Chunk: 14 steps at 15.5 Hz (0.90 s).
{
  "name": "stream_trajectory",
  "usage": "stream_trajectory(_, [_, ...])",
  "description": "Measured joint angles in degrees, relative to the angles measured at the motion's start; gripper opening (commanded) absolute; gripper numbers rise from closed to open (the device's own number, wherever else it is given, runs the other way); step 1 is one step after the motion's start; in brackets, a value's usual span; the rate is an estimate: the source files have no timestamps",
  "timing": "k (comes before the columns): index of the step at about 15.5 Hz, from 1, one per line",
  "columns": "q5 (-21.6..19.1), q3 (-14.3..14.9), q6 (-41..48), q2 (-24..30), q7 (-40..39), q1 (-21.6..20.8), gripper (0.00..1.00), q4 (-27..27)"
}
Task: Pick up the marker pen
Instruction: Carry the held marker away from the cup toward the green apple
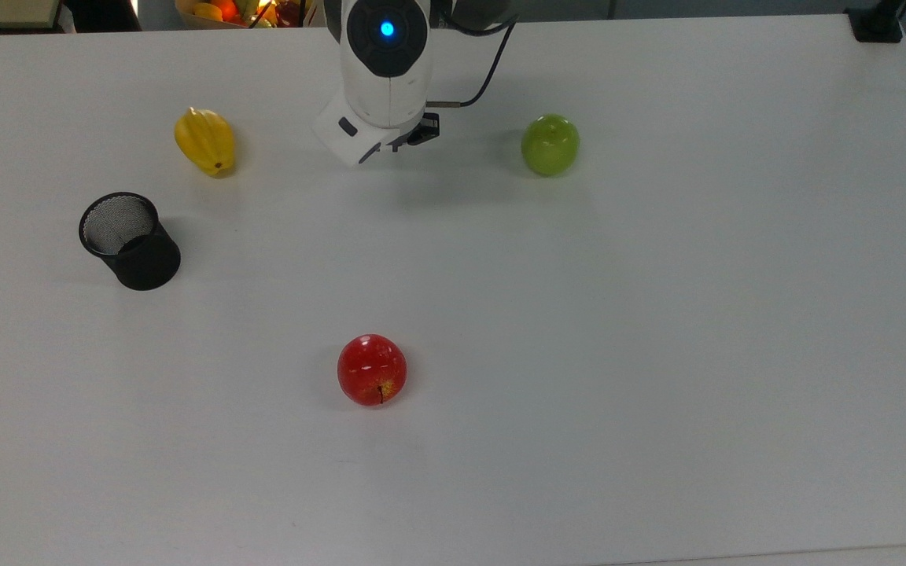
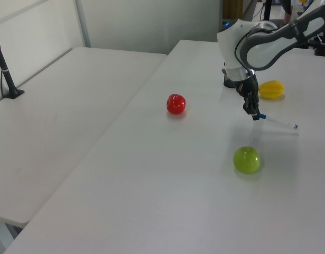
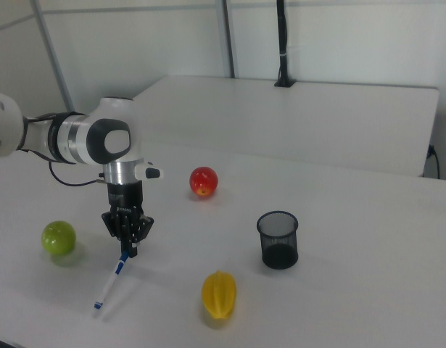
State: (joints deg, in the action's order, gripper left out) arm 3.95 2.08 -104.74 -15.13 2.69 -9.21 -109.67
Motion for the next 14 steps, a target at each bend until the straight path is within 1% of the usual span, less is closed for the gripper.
stream_trajectory(3, [0.01,-0.09,-0.09,-0.5,1.38,-0.07,0.62,0.19])
stream_trajectory(4, [0.01,-0.08,-0.1,-0.49,1.72,-0.03,0.68,0.31])
stream_trajectory(5, [0.01,-0.08,-0.1,-0.49,2.05,-0.01,0.7,0.43])
stream_trajectory(6, [0.01,-0.08,-0.1,-0.49,2.26,0.01,0.75,0.54])
stream_trajectory(9, [0.02,-0.06,-0.1,-0.43,2.39,0.15,1.0,0.92])
stream_trajectory(12, [0.11,0.03,-0.1,1.44,2.54,1.44,1.0,2.01])
stream_trajectory(14, [0.11,0.09,-0.1,4.92,2.54,3.59,1.0,2.86])
